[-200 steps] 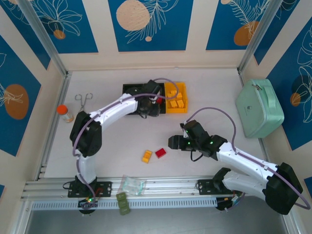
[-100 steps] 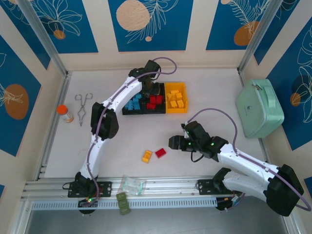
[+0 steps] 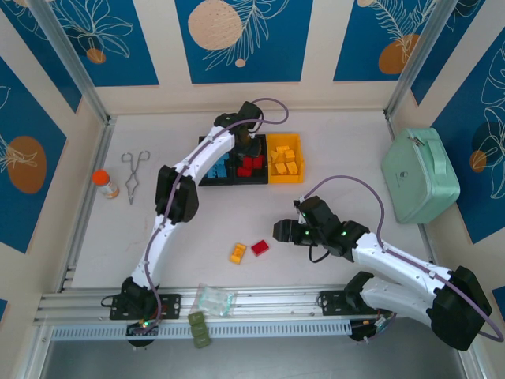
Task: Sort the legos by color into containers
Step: Place the lego in the container.
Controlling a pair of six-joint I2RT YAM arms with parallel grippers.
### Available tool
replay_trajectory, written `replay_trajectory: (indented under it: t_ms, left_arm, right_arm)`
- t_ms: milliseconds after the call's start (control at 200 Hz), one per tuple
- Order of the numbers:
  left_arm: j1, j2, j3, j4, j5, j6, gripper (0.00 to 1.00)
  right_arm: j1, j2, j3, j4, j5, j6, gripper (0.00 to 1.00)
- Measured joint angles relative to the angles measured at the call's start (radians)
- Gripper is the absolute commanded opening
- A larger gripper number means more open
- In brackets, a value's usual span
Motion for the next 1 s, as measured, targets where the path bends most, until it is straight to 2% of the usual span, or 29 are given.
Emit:
replay_trajectory:
  t_ms: [135,405,540,770,1000]
  left_arm:
    - [0.000,0.000,0.001,-0.001,0.000,0.003,0.56]
    - [-0.002,-0.006,0.000,-0.005,-0.001,0.002,0.56]
    - [-0.008,-0.075,-0.076,0.002,0.001,0.001,0.56]
    - [-0.019,-0.377,-0.419,0.113,0.039,-0.003,0.57]
    - [-0.020,-0.756,-0.950,0.307,0.097,-0.037,0.58]
  right_arm:
    - [0.000,0.000,0.000,0.000,0.004,0.000,0.65]
    - [0.003,0.000,0.000,-0.003,0.009,0.000,0.65]
    - [0.008,0.001,0.001,-0.013,0.016,0.007,0.65]
    - [0.040,0.051,0.040,-0.062,0.034,0.007,0.66]
    - [0.100,0.177,0.137,-0.105,0.051,-0.002,0.72]
